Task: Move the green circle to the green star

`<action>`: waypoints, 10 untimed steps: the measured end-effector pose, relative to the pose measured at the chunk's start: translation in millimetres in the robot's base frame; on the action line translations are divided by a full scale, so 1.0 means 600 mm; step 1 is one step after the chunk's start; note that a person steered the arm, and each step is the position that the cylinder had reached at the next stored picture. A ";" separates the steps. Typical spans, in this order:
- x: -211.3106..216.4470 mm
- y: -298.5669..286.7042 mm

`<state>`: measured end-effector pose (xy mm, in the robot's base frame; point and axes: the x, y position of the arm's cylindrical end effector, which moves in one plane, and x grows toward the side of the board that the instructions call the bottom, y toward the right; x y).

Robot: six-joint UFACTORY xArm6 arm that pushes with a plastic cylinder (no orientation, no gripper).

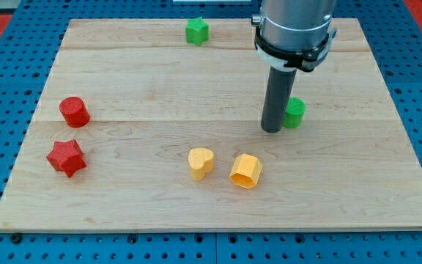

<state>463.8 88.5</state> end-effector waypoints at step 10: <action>-0.188 -0.142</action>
<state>351.2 3.1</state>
